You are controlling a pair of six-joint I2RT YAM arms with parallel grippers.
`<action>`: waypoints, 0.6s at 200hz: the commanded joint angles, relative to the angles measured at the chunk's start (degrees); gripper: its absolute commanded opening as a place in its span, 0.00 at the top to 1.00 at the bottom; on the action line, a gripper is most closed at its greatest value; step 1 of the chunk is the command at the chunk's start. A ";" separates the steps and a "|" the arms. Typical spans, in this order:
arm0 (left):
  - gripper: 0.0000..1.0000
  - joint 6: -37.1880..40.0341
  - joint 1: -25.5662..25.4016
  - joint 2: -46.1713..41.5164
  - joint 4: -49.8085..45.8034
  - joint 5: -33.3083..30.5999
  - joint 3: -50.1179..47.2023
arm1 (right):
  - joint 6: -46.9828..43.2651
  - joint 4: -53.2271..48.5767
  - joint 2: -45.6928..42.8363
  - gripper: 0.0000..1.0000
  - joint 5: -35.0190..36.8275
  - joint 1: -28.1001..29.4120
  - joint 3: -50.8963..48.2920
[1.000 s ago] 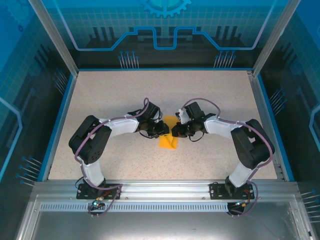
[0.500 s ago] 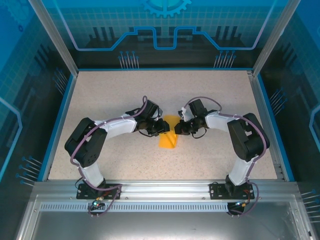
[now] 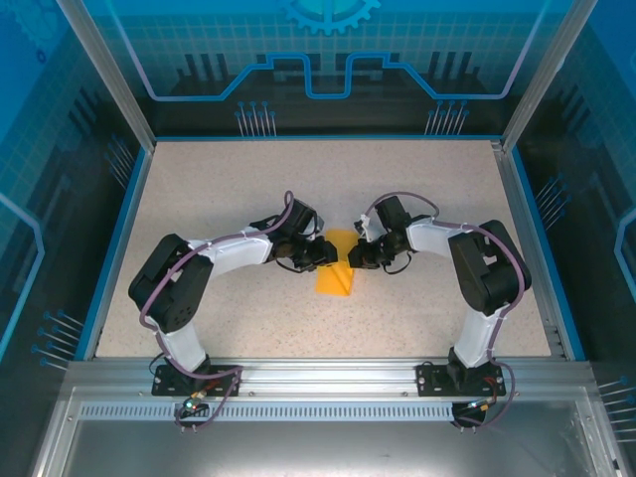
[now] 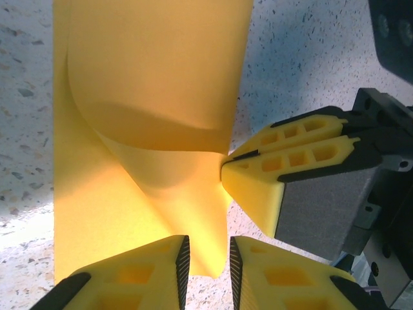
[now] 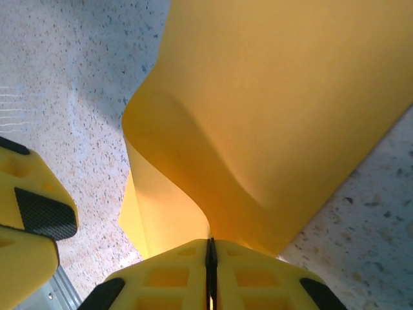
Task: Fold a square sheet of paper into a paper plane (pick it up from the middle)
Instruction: Fold the triangle a second time at the center of the table.
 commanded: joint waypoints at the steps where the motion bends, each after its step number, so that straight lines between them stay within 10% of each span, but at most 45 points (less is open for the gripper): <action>1: 0.73 1.28 -0.60 0.39 -0.99 1.14 0.85 | -1.55 -3.29 0.80 0.90 1.91 -0.43 1.77; 120: 0.75 1.96 -1.09 1.28 -2.09 1.13 1.55 | -2.84 -4.18 2.84 0.89 1.91 0.39 3.39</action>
